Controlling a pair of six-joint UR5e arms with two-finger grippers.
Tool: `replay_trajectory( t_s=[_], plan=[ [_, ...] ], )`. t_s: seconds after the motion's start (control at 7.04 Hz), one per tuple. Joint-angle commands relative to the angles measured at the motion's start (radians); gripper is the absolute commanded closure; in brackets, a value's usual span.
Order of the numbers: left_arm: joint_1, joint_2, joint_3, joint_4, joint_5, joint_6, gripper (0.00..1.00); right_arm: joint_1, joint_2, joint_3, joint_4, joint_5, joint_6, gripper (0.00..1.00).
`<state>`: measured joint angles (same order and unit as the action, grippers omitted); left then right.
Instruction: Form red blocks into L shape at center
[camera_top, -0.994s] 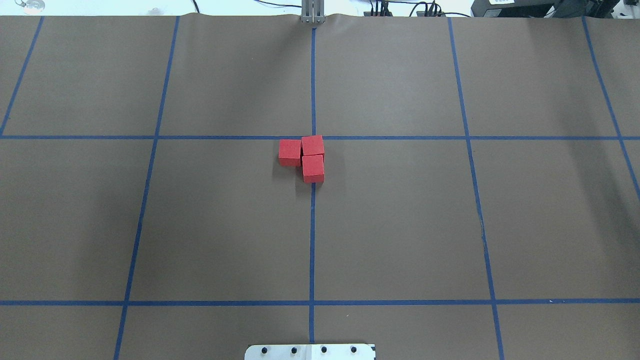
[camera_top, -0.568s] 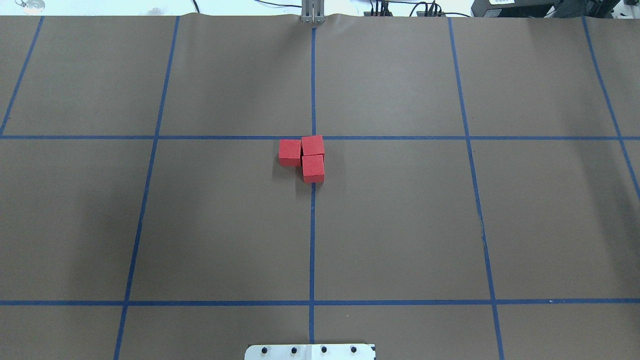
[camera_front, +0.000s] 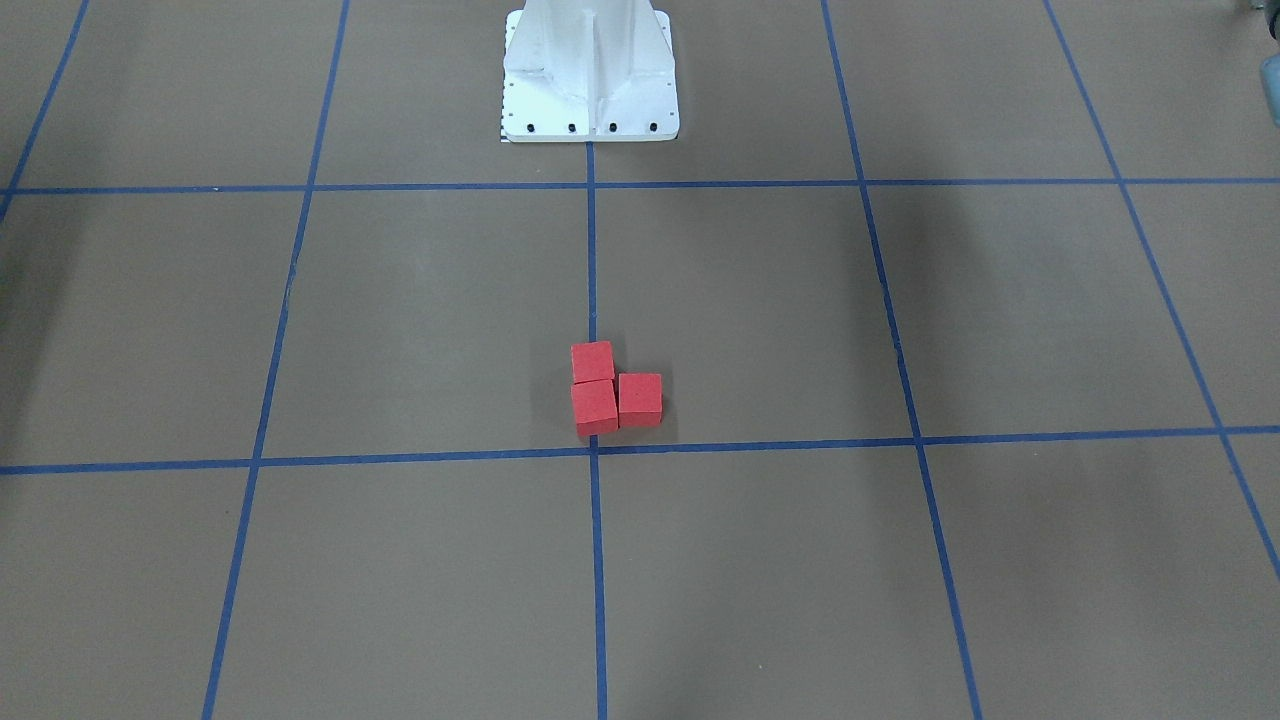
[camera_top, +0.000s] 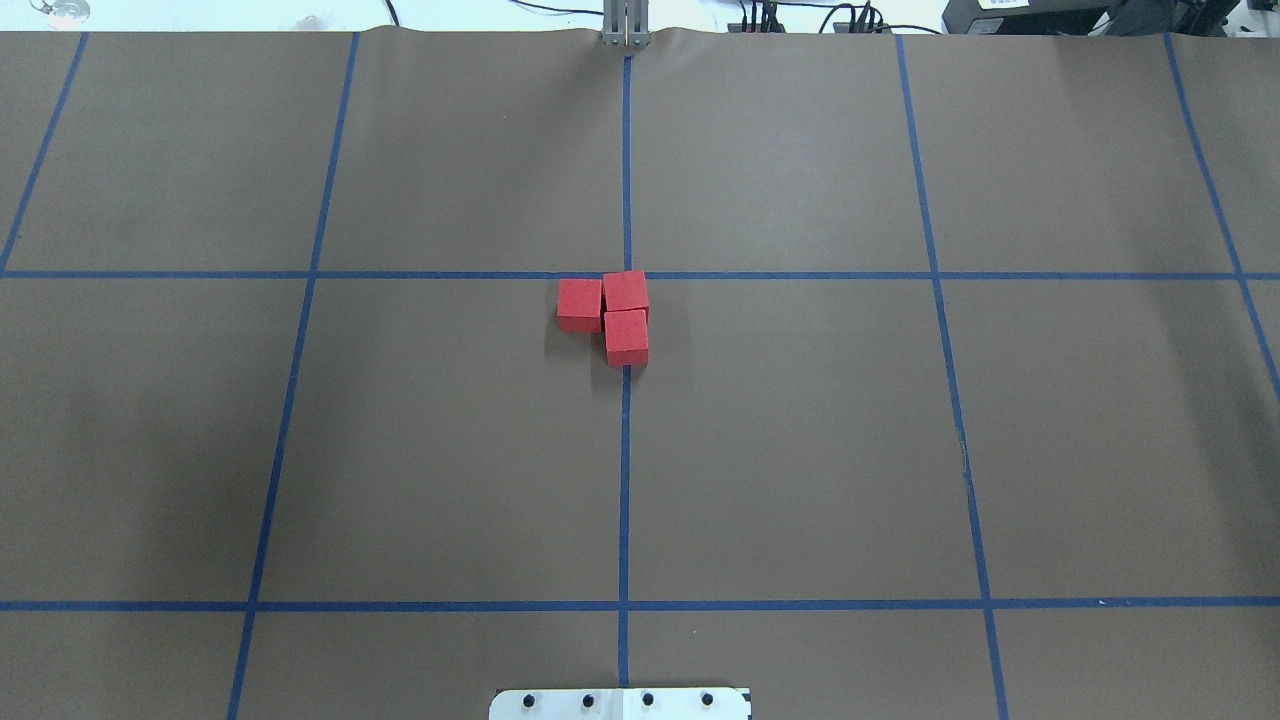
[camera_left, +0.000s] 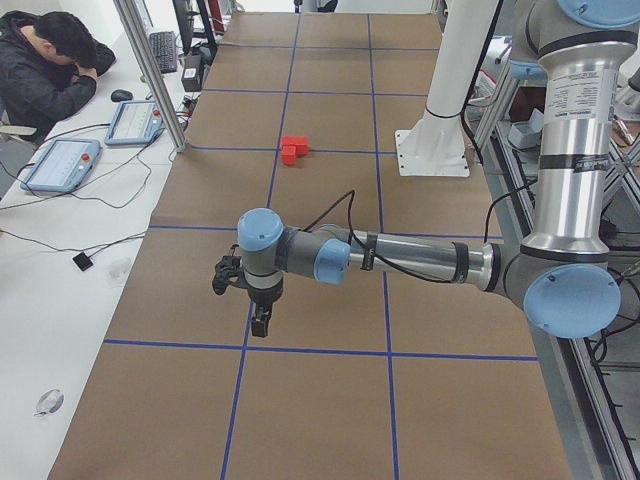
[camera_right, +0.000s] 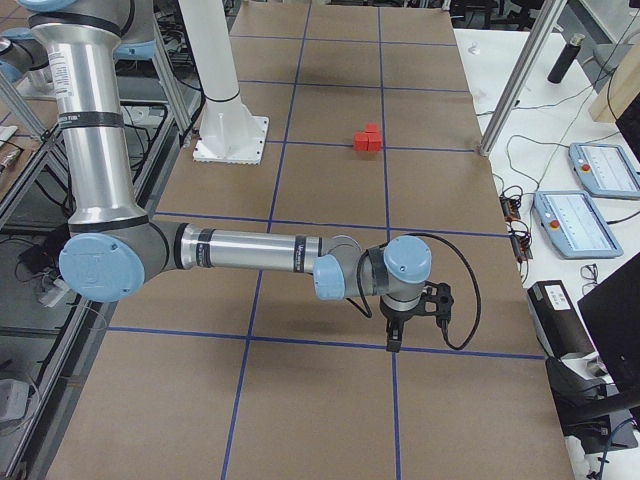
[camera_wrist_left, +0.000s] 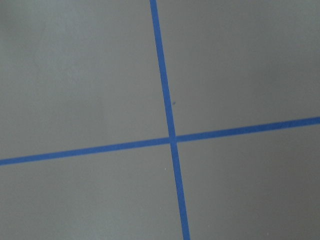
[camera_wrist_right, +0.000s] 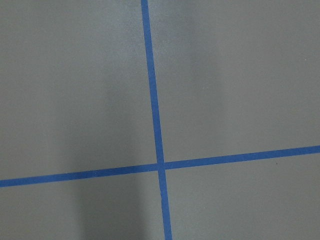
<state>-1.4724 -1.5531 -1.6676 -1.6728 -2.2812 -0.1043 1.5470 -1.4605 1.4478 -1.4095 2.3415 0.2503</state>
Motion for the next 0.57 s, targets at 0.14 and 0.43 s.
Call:
replay_trajectory(
  t_s=[0.14,0.43],
  plan=[
    [-0.064,0.016,-0.014,0.094,-0.034,0.005,0.00,0.016,-0.009,0.132,-0.172,0.007,-0.002,0.01],
    [-0.066,0.019,-0.005,0.094,-0.011,0.005,0.00,0.016,-0.011,0.129,-0.171,0.009,-0.002,0.01]
  ],
)
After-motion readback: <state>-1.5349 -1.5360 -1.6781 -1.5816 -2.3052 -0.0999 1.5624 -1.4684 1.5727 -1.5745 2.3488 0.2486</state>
